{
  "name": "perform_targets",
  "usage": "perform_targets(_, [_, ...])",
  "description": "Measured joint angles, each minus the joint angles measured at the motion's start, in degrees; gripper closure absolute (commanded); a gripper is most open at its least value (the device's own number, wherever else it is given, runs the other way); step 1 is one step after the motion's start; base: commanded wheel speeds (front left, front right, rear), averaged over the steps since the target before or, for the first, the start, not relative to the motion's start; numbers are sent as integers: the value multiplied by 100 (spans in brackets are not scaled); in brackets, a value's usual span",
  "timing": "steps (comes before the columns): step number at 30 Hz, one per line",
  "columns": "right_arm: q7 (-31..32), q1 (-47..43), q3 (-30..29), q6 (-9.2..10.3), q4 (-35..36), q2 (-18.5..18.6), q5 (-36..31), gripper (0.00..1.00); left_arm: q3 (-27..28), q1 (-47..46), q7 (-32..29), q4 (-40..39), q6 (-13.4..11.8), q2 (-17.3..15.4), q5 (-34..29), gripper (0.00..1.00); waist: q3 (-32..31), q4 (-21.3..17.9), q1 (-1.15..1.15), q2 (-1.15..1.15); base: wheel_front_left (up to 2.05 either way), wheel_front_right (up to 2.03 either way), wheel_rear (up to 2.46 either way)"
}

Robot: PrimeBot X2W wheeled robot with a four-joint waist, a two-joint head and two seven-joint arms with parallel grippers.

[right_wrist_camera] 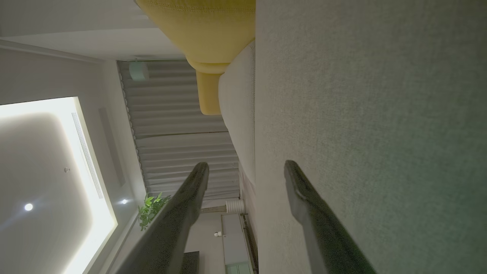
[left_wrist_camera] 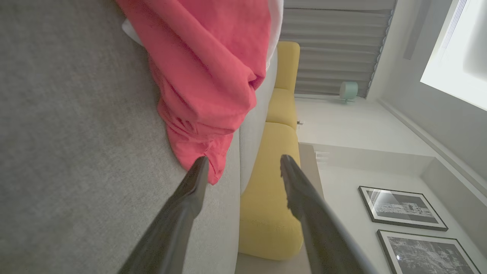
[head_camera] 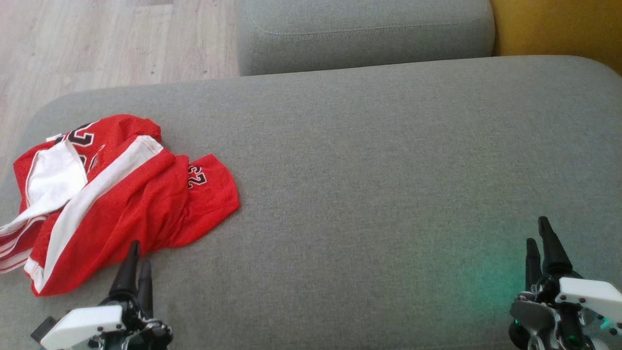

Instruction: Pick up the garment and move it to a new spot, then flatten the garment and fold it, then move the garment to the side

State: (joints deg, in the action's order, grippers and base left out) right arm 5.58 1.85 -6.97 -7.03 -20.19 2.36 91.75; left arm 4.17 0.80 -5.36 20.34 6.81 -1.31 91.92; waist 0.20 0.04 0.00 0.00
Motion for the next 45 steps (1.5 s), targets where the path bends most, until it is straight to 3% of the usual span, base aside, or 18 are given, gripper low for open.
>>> perform_targets(18, [-230, 18, 360, 0, 314, 2, -10, 0, -77, -50, 302, -221, 1, -2, -322, 0, -15, 10, 0, 0, 0, 0, 0])
perform_targets(25, [-391, 96, 669, 0, 417, 43, -337, 0, -144, -120, 414, -382, 0, -3, -697, 0, -19, 17, 0, 0, 0, 0, 0])
perform_targets(32, [-533, 136, 953, 0, 552, 201, -714, 0, -166, -120, 527, -557, -84, -5, -1350, 0, -14, 24, 0, 0, 0, 0, 0])
perform_targets(45, [-727, 238, 1374, 0, 556, 360, -2159, 0, -414, -119, 750, -810, -389, -13, -3099, 0, -27, 22, 0, 0, 0, 0, 0])
